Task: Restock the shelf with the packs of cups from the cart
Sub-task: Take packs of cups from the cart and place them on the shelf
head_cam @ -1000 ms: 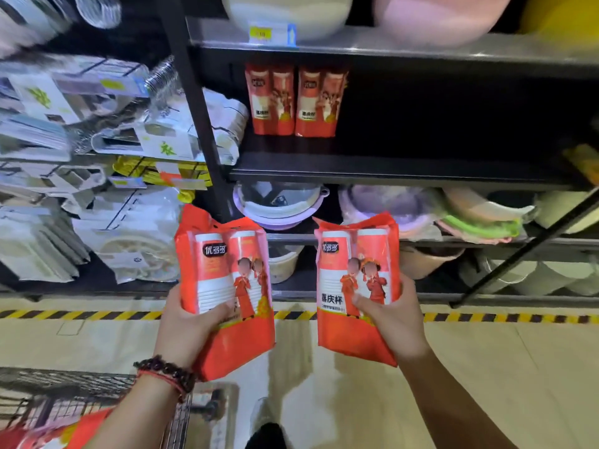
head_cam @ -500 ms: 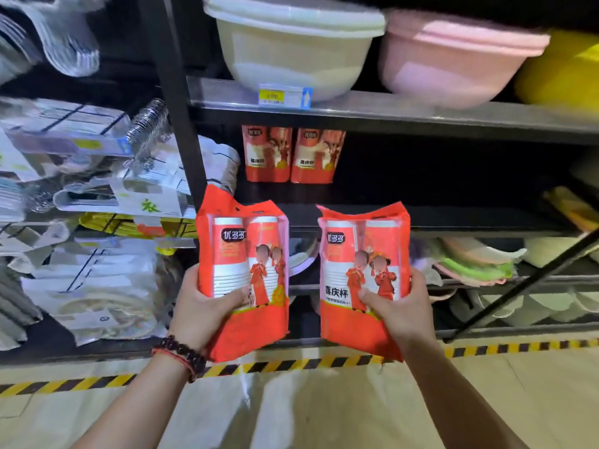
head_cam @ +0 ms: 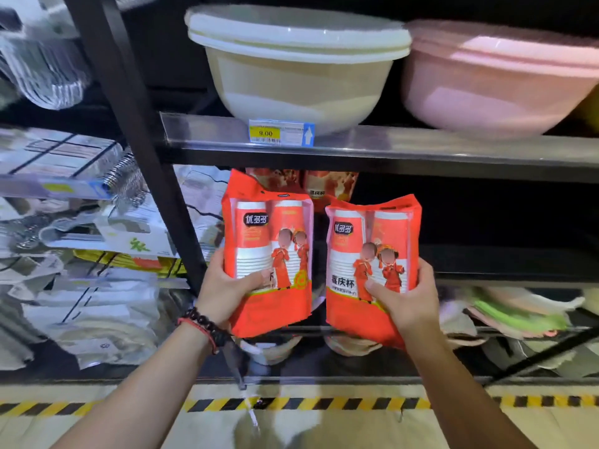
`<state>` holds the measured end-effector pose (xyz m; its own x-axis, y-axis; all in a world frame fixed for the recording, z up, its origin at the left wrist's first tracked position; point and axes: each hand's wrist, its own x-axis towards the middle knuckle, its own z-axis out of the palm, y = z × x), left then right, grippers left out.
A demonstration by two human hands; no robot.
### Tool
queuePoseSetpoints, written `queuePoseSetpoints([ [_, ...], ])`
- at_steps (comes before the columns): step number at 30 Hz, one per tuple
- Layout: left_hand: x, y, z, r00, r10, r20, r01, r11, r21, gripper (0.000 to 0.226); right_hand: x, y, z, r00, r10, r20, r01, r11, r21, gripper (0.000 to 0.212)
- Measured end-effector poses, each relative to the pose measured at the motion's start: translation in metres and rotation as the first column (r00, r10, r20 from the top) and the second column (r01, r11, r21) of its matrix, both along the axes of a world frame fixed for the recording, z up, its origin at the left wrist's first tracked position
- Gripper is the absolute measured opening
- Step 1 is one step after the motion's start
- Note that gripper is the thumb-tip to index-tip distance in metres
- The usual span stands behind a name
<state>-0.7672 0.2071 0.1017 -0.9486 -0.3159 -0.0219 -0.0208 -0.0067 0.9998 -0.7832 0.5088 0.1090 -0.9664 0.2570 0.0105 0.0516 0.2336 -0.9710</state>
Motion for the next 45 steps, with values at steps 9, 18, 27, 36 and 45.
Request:
queuePoseSetpoints([
  [9, -0.079, -0.005, 0.006, 1.0, -0.015, 0.009, 0.017, 0.983, -0.184, 0.097, -0.079, 0.001, -0.003, 0.997, 0.042, -0.066, -0.048, 0.994, -0.094, 0.069],
  [18, -0.151, -0.022, -0.022, 0.989, 0.097, 0.115, -0.057, 0.948, -0.312, 0.043, -0.123, 0.003, -0.028, 0.997, 0.02, -0.08, -0.026, 0.997, -0.074, 0.067],
  [27, -0.193, -0.042, -0.026, 0.952, 0.07, 0.297, 0.035, 0.941, -0.337, 0.059, -0.168, 0.003, -0.047, 0.997, 0.08, 0.022, -0.079, 0.997, -0.027, 0.058],
  [36, -0.211, -0.04, -0.019, 0.997, -0.008, 0.073, 0.034, 0.929, -0.369, 0.057, -0.226, -0.018, -0.072, 0.988, 0.096, 0.117, -0.088, 0.993, -0.078, 0.032],
  [45, -0.236, -0.047, -0.029, 0.999, 0.036, 0.028, -0.012, 0.803, -0.596, 0.066, -0.265, -0.028, -0.062, 0.974, 0.228, 0.012, -0.228, 0.973, 0.04, 0.087],
])
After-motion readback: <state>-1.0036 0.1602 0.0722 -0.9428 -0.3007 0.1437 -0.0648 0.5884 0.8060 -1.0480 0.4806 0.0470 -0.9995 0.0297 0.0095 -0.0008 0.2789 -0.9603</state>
